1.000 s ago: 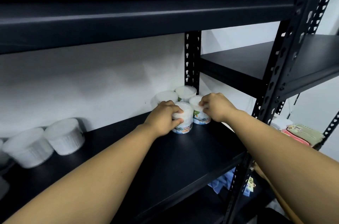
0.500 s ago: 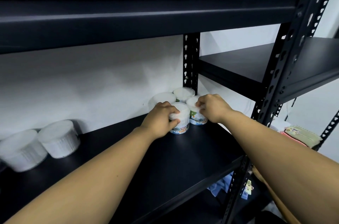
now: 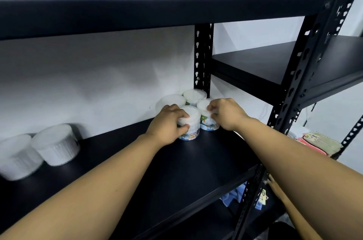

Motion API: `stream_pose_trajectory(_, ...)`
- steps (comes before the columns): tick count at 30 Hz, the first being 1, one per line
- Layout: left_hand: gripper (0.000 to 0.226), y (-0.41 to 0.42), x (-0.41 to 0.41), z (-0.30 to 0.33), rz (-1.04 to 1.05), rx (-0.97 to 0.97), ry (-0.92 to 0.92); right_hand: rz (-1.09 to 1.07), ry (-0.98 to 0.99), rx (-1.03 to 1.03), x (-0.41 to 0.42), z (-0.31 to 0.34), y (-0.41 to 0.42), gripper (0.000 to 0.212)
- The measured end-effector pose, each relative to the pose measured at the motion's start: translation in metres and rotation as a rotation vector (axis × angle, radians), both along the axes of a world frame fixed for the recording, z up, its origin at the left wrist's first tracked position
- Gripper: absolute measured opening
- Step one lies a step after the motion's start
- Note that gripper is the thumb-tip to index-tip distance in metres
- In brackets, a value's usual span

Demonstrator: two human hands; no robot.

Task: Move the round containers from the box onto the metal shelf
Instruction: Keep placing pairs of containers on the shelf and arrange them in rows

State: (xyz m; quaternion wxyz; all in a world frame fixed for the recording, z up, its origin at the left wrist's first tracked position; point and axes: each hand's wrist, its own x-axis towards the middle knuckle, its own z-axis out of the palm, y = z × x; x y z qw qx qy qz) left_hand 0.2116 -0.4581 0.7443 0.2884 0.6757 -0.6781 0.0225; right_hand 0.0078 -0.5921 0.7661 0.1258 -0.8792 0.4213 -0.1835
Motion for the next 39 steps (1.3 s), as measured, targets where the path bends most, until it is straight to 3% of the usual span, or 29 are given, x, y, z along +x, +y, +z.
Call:
stream_pose_trajectory(7, 0.046, 0.005, 0.002, 0.003, -0.015, 0.023, -0.014, 0.026, 0.060, 0.025, -0.003, 0.013, 0.006, 0.035)
stream_pose_trajectory(10, 0.056, 0.014, 0.007, 0.006, -0.012, 0.017, -0.012, 0.020, 0.012, 0.030, -0.001, 0.014, 0.019, 0.037)
stream_pose_trajectory(14, 0.048, 0.041, 0.021, 0.010, 0.027, 0.000, -0.029, 0.063, -0.088, 0.030, 0.020, 0.015, 0.047, 0.035)
stream_pose_trajectory(23, 0.053, 0.168, 0.110, 0.026, 0.410, 0.098, -0.092, 0.394, -0.018, 0.041, 0.135, 0.023, 0.146, 0.027)
stream_pose_trajectory(30, 0.087, 0.267, 0.182, 0.036, 0.790, 0.369, -0.150, 0.649, 0.049, 0.114, 0.246, 0.022, 0.232, 0.058)
stream_pose_trajectory(33, 0.090, 0.287, 0.196, 0.039, 0.818, 0.485, -0.106, 0.689, 0.136, 0.064, 0.280, 0.020, 0.258, 0.071)
stream_pose_trajectory(39, 0.101, 0.301, 0.205, 0.032, 0.771, 0.581, -0.083, 0.705, 0.224, 0.096, 0.302, 0.016, 0.273, 0.074)
